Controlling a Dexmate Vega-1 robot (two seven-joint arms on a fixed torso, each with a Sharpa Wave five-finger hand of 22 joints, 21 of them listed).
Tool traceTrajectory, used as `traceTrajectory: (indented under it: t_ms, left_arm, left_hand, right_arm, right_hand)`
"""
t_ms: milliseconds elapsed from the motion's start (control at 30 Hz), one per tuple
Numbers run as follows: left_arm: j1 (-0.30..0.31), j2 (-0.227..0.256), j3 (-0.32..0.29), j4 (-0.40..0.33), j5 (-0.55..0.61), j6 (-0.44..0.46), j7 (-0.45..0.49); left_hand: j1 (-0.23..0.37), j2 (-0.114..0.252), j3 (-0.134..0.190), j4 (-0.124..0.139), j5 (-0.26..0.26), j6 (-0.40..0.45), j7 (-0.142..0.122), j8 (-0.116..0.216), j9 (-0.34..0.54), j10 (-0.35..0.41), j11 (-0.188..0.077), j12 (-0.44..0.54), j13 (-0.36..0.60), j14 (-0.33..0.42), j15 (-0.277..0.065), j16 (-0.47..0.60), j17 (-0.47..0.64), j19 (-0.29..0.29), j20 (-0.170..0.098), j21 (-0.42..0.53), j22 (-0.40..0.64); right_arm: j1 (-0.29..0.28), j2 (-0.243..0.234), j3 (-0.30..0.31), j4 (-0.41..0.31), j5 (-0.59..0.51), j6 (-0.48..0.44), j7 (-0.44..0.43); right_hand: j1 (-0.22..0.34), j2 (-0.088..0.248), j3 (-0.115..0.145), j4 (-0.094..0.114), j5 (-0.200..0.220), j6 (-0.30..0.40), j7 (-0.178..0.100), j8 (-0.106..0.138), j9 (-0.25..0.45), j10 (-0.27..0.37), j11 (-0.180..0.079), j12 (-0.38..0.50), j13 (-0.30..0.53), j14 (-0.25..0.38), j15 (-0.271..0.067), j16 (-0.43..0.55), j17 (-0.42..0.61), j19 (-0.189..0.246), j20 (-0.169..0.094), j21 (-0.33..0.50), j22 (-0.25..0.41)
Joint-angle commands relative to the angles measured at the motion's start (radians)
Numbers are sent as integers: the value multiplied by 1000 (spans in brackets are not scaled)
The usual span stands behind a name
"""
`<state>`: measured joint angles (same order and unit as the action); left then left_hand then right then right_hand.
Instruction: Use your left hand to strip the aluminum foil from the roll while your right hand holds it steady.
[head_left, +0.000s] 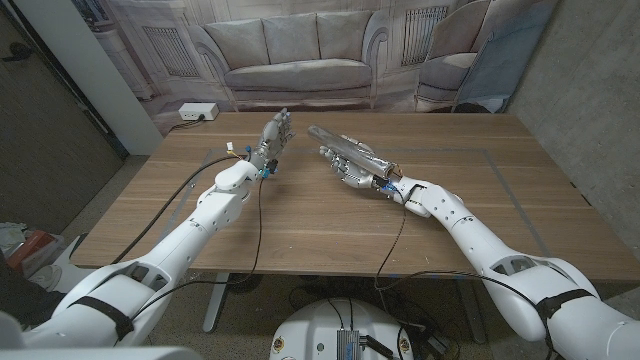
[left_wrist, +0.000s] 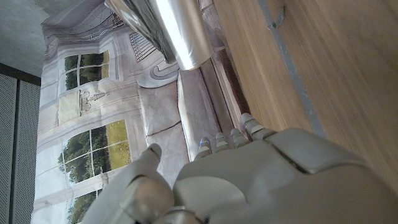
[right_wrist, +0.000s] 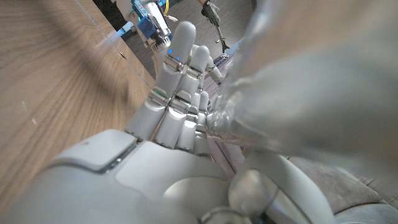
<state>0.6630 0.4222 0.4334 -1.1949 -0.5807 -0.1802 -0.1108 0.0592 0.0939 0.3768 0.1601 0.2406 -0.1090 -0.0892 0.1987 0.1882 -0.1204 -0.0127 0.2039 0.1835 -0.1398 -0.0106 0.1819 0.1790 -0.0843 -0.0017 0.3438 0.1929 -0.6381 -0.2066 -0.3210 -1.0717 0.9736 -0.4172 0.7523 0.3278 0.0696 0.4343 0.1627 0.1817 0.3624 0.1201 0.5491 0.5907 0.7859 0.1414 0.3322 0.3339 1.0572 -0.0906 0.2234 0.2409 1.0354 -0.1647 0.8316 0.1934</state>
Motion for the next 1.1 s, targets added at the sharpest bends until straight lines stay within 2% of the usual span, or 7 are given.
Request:
traceTrajectory:
  t_ms: [33, 333, 567, 667, 933, 1033, 1100]
  left_arm:
    - [10, 7, 1, -21, 0, 3, 3]
    - [17, 14, 1, -40, 0, 9, 9]
    - [19, 19, 2, -48, -3, 13, 2]
    - [16, 18, 5, -50, 0, 10, -1]
    - [9, 33, 15, -73, 23, 13, 3]
    - [2, 54, 28, -90, 71, 13, 32]
    - [-7, 77, 40, -110, 107, 24, 42]
  left_hand:
    - [1, 31, -7, -1, -1, -5, 0, -4, 1, -9, 3, -2, 5, -5, 1, 3, 2, 5, 3, -1, 3]
    - [2, 31, -7, -1, -1, -5, -1, -4, 1, -8, 2, -1, 5, -5, 1, 3, 1, 5, 3, -2, 3]
    - [2, 31, -7, -1, -1, -5, 0, -4, 1, -9, 4, -1, 5, -6, 3, 3, 1, 5, 4, -3, 3]
    - [2, 31, -7, -1, -1, -5, -1, -4, 1, -9, 3, -1, 5, -5, 2, 3, 1, 5, 4, -3, 3]
    - [4, 28, -7, -4, -2, -3, -8, -3, 1, -8, -3, -1, 5, -5, -3, 3, 1, 6, -4, -4, 3]
    - [17, 15, -8, -17, -4, -3, -14, -3, 1, -9, -7, -2, 5, -5, -6, 2, -1, 4, -8, -6, 2]
    - [54, 0, 0, -49, -8, -11, -9, -5, 0, -11, -5, -2, 5, -6, -1, 0, -3, 2, -1, -12, -1]
  right_arm:
    - [-34, -24, 2, -79, -16, 6, -47]
    - [-39, -18, 3, -76, -11, 22, -29]
    - [-34, -5, 5, -53, -4, 38, -2]
    - [-33, -1, 3, -49, -7, 46, -1]
    - [-36, 2, 6, -55, -8, 49, -16]
    - [-41, 1, 8, -65, -5, 41, -34]
    - [-41, 1, 9, -64, -6, 43, -35]
  right_hand:
    - [-24, -23, -9, -8, -6, 15, 9, -11, -16, 21, 43, -13, -6, -31, 23, -7, -5, -9, 7, -7, 2]
    - [-67, -52, -29, -10, -2, -13, 11, -61, -59, -21, 51, -46, -26, -63, 46, -11, -12, -28, 35, -27, -4]
    - [-110, -113, -67, -13, 0, -10, 11, -86, -88, -25, 52, -56, -38, -75, 50, -13, -20, -28, 46, -39, -7]
    - [-62, -83, -37, -46, 9, -7, 6, -102, -108, -29, 41, -58, -40, -90, 33, -12, -22, -41, 36, -49, -5]
    - [-20, -59, -10, -73, 8, 29, -10, -107, -129, -9, 15, -51, -40, -79, 9, -2, -23, -37, 23, -53, -5]
    - [-9, -47, 1, -80, 6, 45, -11, -110, -139, 10, 7, -43, -40, -61, 1, 7, -22, -29, 17, -51, -4]
    - [-7, -42, 4, -82, 5, 52, -12, -109, -142, 12, 4, -42, -39, -57, 1, 10, -22, -26, 14, -51, -3]
